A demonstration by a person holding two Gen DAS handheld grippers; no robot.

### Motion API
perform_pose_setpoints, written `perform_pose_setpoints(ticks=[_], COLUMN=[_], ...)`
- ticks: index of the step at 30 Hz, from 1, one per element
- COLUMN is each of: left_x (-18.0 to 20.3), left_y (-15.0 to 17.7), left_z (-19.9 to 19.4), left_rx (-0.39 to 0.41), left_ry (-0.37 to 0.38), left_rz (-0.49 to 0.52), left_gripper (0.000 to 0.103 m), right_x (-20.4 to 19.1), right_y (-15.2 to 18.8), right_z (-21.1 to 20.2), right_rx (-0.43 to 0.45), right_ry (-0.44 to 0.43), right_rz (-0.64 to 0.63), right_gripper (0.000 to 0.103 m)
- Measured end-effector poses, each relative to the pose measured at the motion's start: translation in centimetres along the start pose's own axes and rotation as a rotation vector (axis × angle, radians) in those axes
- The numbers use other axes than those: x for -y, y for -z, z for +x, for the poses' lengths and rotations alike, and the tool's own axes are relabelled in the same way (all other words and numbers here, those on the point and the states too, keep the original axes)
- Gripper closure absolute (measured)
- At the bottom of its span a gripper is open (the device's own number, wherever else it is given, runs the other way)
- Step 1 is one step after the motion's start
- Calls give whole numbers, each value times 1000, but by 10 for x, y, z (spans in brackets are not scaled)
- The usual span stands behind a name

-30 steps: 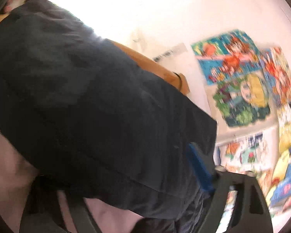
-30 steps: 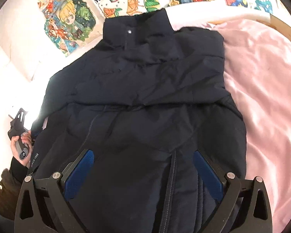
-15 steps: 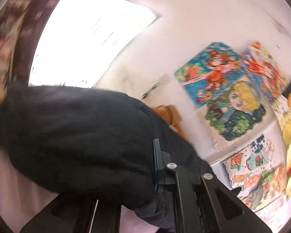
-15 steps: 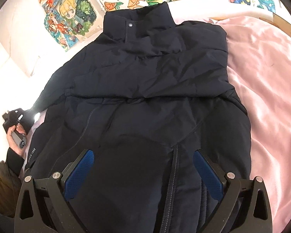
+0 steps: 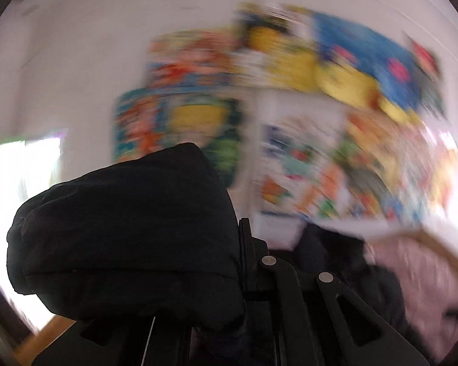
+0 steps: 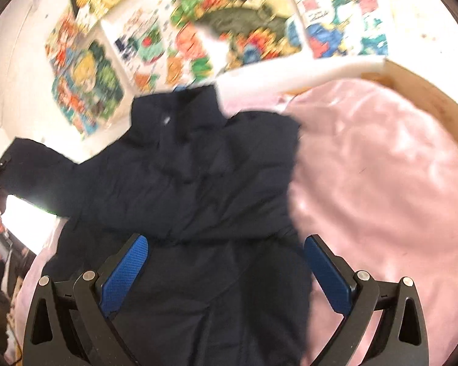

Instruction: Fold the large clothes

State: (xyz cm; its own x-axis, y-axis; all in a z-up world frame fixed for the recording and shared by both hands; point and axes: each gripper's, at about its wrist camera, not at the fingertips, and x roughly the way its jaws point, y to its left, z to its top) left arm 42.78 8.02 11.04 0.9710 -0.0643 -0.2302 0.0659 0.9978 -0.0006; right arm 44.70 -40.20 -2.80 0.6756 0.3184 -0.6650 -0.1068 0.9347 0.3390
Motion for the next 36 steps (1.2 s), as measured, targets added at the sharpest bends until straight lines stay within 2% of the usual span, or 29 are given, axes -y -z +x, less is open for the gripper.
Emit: perform_pose_setpoints(ticks=[4, 7, 10, 15, 18, 22, 23, 29, 33, 35, 36], left_x=[72, 122, 167, 207, 207, 198, 196, 172, 144, 126, 118], left_y=[10, 31, 71, 134, 156, 155, 152, 148, 144, 143, 142], left_z=[33, 61, 89, 127, 138, 125, 116, 70, 60, 60, 61], left_rx=[-91, -169, -281, -475, -541, -560, -554, -533, -567, -577, -575], left_ry=[119, 193, 272, 341, 359, 439, 450, 474, 506, 481, 457], left_rz=[166, 300, 440, 531, 501, 470, 465, 427, 278, 206, 179], left_gripper=[97, 97, 97, 96, 90, 71, 69, 68, 66, 47, 43], right_x=[12, 21, 33, 53, 60, 63, 63, 61, 55, 50, 47], right_y=[-3, -4, -1, 6, 12, 20, 22, 31, 32, 33, 34], right_z=[-4, -2, -1, 8, 14, 20, 22, 25, 28, 30, 31], right_rx=[21, 23, 19, -14, -38, -63, -73, -94, -98, -97, -98], right_ry=[32, 45, 77, 114, 125, 131, 135, 130, 123, 121, 121], right_rz=[10, 28, 36, 77, 84, 75, 71, 53, 32, 13, 1], right_gripper=[0, 0, 0, 0, 0, 0, 0, 0, 0, 0, 0])
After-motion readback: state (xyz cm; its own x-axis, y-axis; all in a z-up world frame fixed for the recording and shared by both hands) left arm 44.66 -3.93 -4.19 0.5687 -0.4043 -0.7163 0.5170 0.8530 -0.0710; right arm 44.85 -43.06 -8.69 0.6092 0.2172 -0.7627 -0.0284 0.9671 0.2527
